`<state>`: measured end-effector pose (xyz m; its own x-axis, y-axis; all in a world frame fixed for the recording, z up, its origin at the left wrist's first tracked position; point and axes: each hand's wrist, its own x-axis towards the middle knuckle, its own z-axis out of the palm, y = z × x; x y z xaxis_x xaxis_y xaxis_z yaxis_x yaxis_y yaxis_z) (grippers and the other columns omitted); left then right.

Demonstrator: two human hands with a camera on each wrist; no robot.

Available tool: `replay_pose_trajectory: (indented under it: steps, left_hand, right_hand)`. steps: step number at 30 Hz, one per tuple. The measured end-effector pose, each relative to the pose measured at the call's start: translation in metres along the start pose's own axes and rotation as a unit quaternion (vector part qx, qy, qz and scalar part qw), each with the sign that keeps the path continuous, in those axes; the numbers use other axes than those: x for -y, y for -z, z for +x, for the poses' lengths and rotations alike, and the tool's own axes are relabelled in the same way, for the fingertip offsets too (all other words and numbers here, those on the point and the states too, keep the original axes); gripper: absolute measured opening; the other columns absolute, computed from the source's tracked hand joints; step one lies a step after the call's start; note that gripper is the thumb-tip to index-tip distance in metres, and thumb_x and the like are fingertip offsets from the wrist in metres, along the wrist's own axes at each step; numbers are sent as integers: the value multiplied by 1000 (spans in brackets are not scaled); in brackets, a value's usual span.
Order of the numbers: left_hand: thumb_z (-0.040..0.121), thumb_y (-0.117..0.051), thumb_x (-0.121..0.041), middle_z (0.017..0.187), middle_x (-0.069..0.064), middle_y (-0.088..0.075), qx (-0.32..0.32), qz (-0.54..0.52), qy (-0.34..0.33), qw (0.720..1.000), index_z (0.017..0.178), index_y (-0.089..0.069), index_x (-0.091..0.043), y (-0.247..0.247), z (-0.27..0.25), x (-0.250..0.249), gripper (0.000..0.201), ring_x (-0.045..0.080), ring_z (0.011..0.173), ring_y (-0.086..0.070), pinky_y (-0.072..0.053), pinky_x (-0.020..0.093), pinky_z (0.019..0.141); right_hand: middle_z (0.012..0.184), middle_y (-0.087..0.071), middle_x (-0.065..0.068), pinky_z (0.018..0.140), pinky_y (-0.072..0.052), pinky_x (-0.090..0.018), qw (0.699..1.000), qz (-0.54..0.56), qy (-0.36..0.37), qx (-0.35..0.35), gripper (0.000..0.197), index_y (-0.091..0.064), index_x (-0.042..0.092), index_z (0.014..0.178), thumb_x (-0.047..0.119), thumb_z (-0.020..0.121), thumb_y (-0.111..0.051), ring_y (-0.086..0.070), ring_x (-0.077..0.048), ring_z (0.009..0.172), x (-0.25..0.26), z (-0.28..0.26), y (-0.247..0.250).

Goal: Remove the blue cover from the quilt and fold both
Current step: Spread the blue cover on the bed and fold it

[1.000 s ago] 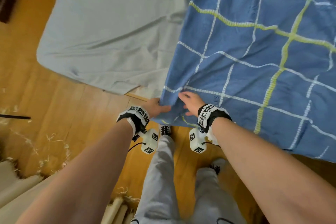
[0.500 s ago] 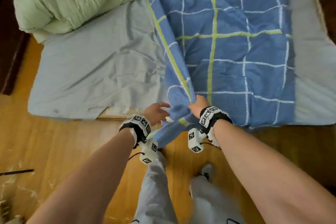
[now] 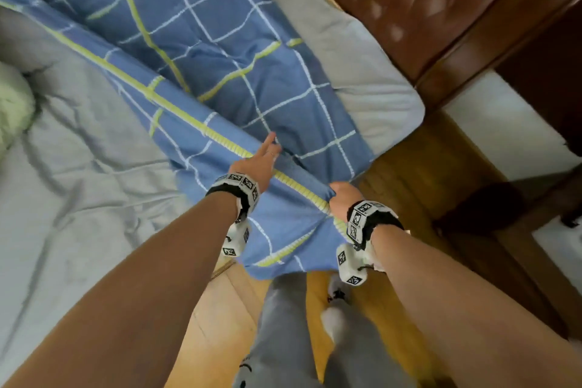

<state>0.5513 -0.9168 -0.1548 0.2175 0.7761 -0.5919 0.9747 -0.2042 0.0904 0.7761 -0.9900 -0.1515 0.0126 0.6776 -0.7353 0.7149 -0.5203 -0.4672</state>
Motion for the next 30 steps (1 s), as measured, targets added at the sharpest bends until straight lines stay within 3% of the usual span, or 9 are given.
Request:
replay_pose_trajectory:
  steps: [2,4,9,12,18,22,24,27,30]
  left_hand:
    - [98,-39,-23,161,-19,-3,11,-16,-57,998,143,-17,-51,7,38,-17,57,28,124,-53,-45,41,94]
    - [96,-34,-36,152,-8,-31,19,14,-105,994,139,-36,-43,14,71,-28,43,32,116,-56,-44,38,89]
    - [99,-39,-20,110,13,-60,72,65,-123,988,114,-51,-17,29,111,-60,19,35,94,-59,-44,36,76]
    - [99,-39,-17,98,9,-60,45,-17,-139,989,111,-48,-17,41,128,-89,15,29,83,-55,-39,33,71]
    - [98,-46,-14,109,9,-64,23,-108,-233,966,111,-59,-12,52,174,-175,19,28,98,-59,-43,34,80]
    - [96,-47,-9,126,8,-58,54,-138,-190,970,121,-60,-13,31,210,-201,28,25,115,-55,-42,31,91]
    - [94,-49,-4,151,7,-38,74,-150,-170,971,140,-46,-16,16,216,-203,48,23,133,-43,-37,37,106]
    - [92,-48,2,161,5,-17,75,-189,-150,968,148,-36,-21,9,208,-204,61,23,140,-35,-36,40,110]
    - [95,-48,-5,160,3,-21,64,-211,-75,973,148,-37,-25,30,189,-196,58,25,136,-41,-37,42,109]
  right_hand:
    - [62,-44,-3,63,-32,-27,999,-8,-35,-6,38,-38,17,56,-4,84,-50,-47,-21,74,-18,14,14]
    - [61,-42,-1,59,-30,-29,998,6,-66,-19,36,-38,15,56,1,86,-51,-46,-22,74,-31,32,24]
    - [69,-52,-5,66,-38,-29,989,34,-134,-43,31,-46,13,58,5,87,-51,-51,-25,73,-55,59,36]
    - [75,-56,-6,70,-45,-32,978,52,-191,-65,22,-51,11,66,7,88,-50,-58,-30,80,-74,72,48]
    - [103,-66,-14,73,-44,-32,964,43,-254,-70,10,-62,12,94,16,90,-53,-63,-34,95,-124,104,79]
    - [128,-59,-12,93,-44,-35,979,45,-196,-31,35,-56,14,122,34,96,-44,-56,-30,116,-152,151,89]
    - [121,-61,-4,86,-45,-34,980,88,-176,-9,45,-52,23,122,45,82,-51,-59,-26,105,-156,165,96]
    - [117,-61,-6,84,-44,-32,981,107,-161,-19,42,-53,23,128,34,89,-62,-60,-28,108,-155,168,112]
    - [110,-65,-7,80,-46,-32,991,67,-110,35,27,-61,18,116,25,91,-56,-62,-32,110,-131,164,137]
